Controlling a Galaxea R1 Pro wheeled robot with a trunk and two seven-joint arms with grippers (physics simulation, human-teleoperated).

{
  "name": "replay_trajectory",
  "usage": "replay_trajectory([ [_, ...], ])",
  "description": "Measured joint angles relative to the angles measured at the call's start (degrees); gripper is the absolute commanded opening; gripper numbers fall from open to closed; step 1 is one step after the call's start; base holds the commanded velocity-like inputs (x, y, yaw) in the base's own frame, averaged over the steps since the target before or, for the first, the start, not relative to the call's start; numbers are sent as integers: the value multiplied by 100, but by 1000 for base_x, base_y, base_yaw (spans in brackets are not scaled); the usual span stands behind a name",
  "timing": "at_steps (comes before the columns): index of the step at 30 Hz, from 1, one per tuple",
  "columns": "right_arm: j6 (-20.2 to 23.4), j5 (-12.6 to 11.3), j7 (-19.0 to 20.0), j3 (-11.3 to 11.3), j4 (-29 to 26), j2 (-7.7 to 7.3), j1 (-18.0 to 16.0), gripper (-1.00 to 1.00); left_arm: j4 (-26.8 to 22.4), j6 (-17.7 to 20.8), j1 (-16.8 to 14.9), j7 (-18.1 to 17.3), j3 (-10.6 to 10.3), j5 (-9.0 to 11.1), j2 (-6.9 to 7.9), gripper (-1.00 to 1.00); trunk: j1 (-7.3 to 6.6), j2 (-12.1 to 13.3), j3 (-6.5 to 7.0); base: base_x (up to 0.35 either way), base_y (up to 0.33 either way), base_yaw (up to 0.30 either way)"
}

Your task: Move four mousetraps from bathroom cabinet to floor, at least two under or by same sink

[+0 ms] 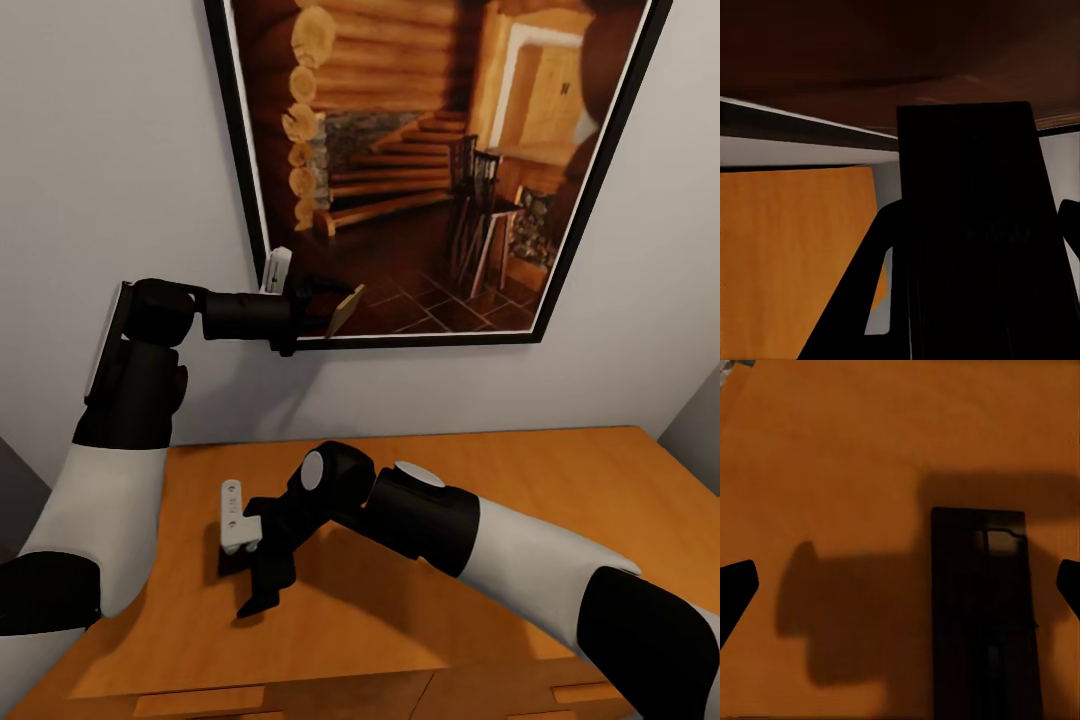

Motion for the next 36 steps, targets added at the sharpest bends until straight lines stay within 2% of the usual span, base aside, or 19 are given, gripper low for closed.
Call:
replay_trajectory([
  [12,2,0,-2,-80,0,-68,0,100,6,0,0,-1,-7,0,-19,-100,0,0,0,0,0,0],
  [17,0,0,-2,-113,0,-103,0,100,9,1,0,-4,-9,0,-31,-100,109,-199,-89,0,0,0],
  [24,0,4,-1,-118,0,-133,0,100,11,0,0,-2,-9,0,-35,-100,110,-201,-90,0,0,0],
  [36,0,9,-1,-123,0,-122,0,100,10,10,0,-4,-9,0,-44,-100,373,-681,-305,0,0,0],
])
